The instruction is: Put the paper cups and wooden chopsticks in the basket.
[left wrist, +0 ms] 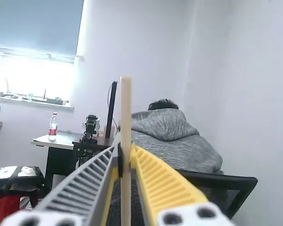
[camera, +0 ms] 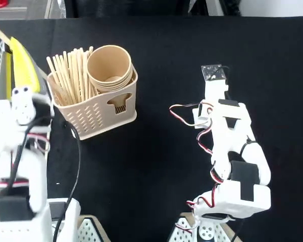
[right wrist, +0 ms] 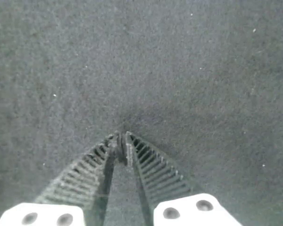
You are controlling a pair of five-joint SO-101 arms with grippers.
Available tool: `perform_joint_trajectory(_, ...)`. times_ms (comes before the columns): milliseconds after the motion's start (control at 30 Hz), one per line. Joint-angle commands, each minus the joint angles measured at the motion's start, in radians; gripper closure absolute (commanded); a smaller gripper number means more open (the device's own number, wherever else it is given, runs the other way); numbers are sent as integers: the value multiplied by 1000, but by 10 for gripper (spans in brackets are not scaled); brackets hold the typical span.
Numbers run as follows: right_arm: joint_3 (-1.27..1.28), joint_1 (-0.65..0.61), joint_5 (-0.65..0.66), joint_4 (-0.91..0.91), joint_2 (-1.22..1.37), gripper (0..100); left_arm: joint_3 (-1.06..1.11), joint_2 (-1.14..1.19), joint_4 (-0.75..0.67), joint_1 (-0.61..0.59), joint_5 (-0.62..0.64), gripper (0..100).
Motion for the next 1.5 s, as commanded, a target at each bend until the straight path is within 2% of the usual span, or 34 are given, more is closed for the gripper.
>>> perform_joint_trajectory(0,-5,8,9,-12,-10,985,-76,8,34,44,6,973)
perform_joint_trajectory(200,-5,8,9,-12,-10,985,85,8,6,51,3,973)
perform_joint_trajectory(400,-5,8,9,-12,-10,985,364,0,-160,51,-23,971)
perform_joint_trajectory(467,-5,8,9,-12,-10,985,397,-2,-166,51,-58,966)
perform_joint_trajectory(533,-5,8,9,-12,-10,985,381,-2,-89,53,-54,897)
perform_joint_trajectory(633,-5,8,9,-12,-10,985,278,9,123,62,64,754)
perform_joint_trajectory(700,-5,8,9,-12,-10,985,186,9,287,56,132,741)
perform_joint_trajectory(800,-5,8,9,-12,-10,985,35,9,476,16,104,741)
perform_joint_trajectory(967,-5,8,9,-11,-10,985,-150,137,681,-205,95,744)
perform_joint_trajectory(1067,-5,8,9,-11,-10,985,-213,342,750,-335,78,744)
perform_joint_trajectory(1267,-5,8,9,-11,-10,985,-302,766,799,-486,-103,744)
perform_joint_trajectory(1467,-5,8,9,-11,-12,985,-421,1092,732,-455,-183,744)
